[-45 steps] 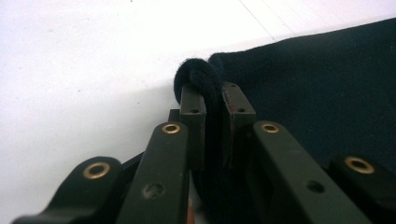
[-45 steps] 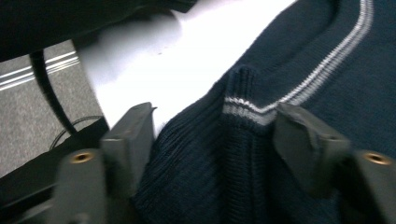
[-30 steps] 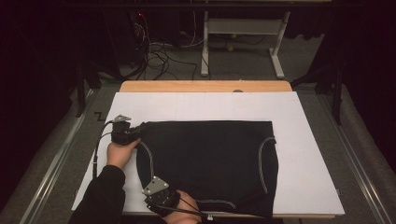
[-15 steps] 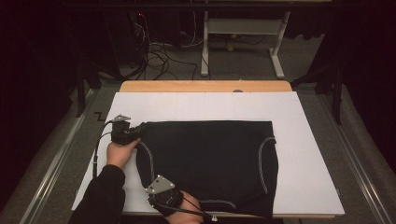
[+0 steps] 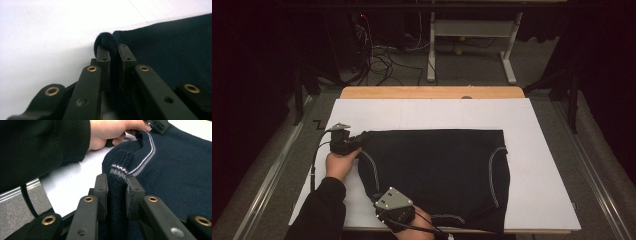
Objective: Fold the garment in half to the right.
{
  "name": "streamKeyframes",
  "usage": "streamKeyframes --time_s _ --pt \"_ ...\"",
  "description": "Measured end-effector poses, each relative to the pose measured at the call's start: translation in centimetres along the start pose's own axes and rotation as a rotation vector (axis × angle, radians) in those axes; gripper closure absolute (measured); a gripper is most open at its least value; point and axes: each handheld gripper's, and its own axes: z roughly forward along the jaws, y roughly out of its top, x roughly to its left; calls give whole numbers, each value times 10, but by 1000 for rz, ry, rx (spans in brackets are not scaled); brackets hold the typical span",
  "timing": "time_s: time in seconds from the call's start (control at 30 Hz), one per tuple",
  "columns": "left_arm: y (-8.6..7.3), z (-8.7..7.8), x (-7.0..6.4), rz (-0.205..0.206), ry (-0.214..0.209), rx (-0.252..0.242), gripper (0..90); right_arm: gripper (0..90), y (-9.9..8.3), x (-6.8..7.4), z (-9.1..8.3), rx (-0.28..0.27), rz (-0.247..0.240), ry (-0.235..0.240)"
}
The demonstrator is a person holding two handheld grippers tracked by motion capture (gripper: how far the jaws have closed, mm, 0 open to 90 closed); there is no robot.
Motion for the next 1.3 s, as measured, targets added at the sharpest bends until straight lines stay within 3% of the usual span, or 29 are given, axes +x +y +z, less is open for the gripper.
streamKeyframes --time_s 0.1,0.33,0.6,0.73,0.97,1.3 --pt "1 -1 -2 16 0 1 797 753 1 -2 -1 -7 0 7" --pt "3 -3 -5 -27 31 16 810 754 5 -4 -4 -28 17 19" --pt "15 -19 -14 -49 49 -44 812 754 11 -5 -13 -63 23 29" --pt "23 -26 -21 -26 78 -67 811 754 15 -6 -17 -85 22 33" --pt "38 -39 -29 -30 117 -115 811 755 22 -4 -23 -114 6 35" --pt "49 -62 -19 -39 130 -138 812 755 39 5 -20 -135 -17 63"
